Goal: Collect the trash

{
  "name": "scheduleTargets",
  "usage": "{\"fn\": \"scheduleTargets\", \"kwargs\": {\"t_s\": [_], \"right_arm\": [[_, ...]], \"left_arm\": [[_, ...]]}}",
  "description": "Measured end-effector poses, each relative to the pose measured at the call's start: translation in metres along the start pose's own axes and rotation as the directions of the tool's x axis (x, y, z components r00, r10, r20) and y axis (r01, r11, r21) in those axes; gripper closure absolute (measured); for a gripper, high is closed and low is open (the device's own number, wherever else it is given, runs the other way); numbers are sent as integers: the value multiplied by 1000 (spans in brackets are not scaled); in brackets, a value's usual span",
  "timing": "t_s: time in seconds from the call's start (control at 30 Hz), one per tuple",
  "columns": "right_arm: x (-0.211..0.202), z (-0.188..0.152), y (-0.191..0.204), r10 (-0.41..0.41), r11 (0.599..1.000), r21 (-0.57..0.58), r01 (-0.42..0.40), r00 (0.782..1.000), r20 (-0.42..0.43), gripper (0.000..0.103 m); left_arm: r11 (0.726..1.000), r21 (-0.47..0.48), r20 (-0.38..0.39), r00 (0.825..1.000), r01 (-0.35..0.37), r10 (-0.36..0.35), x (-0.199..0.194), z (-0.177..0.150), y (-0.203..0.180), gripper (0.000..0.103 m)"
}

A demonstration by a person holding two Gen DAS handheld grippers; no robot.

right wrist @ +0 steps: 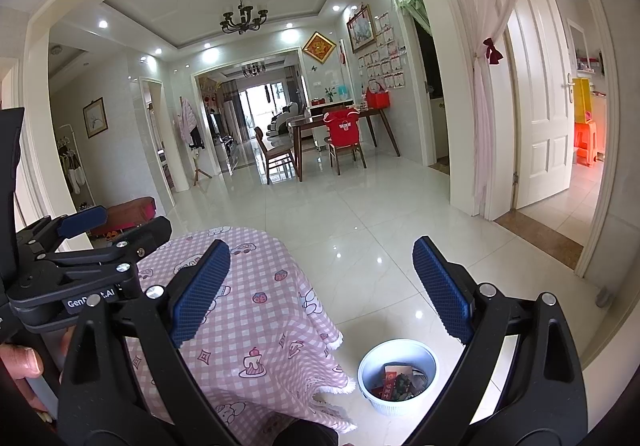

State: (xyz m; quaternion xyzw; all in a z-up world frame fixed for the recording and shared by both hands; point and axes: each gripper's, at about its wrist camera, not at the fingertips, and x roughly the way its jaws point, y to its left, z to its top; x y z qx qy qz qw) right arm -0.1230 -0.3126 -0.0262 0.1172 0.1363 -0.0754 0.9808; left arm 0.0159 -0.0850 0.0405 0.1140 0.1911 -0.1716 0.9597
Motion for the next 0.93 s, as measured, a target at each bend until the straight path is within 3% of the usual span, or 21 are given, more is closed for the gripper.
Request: {"fn": "scheduleTargets", "kwargs": {"t_s": [0.53,0.93], "right_arm": [[11,-3,4,0,1000,-1,0,1000,-10,12],[52,-7,24,-8,1000,-19,7,998,-64,12]], "left_arm": [[1000,-3,-12,1000,1,-1,15,3,9,7],[1000,-19,-49,999,13,-14,40,-2,28,7]]}}
